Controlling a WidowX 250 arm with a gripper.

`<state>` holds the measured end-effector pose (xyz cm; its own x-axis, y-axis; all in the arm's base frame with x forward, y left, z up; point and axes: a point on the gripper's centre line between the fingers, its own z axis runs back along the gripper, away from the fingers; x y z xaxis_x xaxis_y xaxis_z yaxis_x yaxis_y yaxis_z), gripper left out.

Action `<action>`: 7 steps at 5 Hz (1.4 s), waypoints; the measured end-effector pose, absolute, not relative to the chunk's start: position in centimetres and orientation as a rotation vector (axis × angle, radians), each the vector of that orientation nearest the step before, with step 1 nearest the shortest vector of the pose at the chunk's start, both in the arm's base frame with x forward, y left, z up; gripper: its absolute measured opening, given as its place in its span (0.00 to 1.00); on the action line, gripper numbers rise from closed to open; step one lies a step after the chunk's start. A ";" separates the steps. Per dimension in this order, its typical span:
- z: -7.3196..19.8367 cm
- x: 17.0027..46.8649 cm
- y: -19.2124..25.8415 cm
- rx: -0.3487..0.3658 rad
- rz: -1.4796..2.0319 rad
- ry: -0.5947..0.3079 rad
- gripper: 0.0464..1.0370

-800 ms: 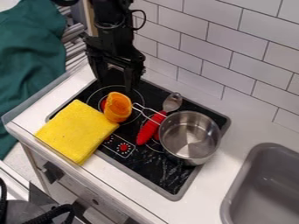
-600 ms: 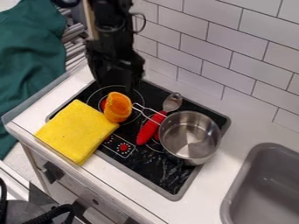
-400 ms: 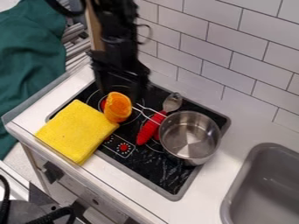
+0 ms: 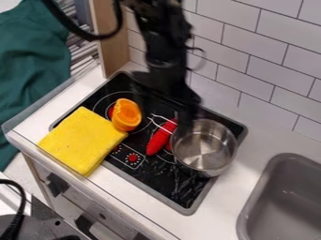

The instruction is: Put the silver pot on the yellow cloth

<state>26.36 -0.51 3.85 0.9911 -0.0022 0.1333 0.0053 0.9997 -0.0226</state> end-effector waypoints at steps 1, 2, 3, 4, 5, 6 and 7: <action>3.4 26.1 -4.3 -0.041 -0.077 -0.139 0.96; 2.1 26.0 -6.4 -0.033 -0.121 -0.096 0.96; 1.3 26.8 -8.9 -0.027 -0.167 -0.093 0.96; -0.2 28.5 -9.6 -0.022 -0.176 -0.077 0.96; -0.7 29.8 -8.8 -0.020 -0.158 -0.076 0.96; -2.0 30.6 -7.0 -0.017 -0.096 -0.066 0.96; -3.2 30.8 -5.9 -0.017 -0.073 -0.035 0.96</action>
